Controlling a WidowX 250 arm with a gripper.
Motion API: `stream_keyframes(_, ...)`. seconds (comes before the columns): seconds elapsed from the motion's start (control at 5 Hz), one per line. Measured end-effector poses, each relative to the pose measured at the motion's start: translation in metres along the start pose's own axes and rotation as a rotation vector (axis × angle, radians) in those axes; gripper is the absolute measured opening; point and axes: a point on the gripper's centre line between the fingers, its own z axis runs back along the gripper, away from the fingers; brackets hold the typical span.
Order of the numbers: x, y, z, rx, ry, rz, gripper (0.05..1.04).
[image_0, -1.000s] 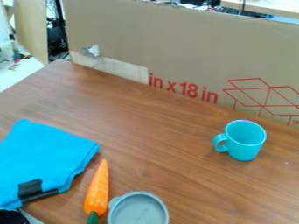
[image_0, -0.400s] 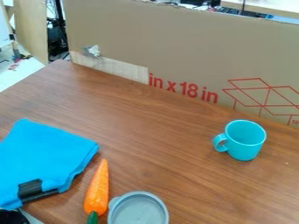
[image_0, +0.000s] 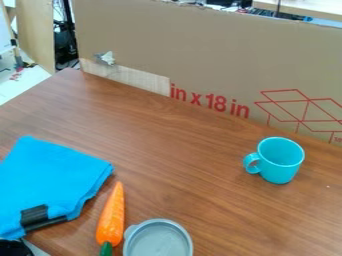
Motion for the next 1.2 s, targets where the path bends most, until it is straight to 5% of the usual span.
stream_keyframes(0.2, -0.003, -0.003, 0.0, -0.029, 0.035, 0.011, 0.341)
stream_keyframes(0.6, 0.009, -0.014, 0.014, -0.031, 0.034, 0.023, 0.935)
stream_keyframes(0.8, 0.018, -0.032, 0.038, 0.033, 0.048, -0.034, 1.009)
stream_keyframes(1.0, 0.032, -0.093, 0.077, 0.055, -0.028, -0.247, 1.004)
stream_keyframes(1.2, 0.029, -0.146, 0.098, -0.041, -0.088, -0.397, 1.001)
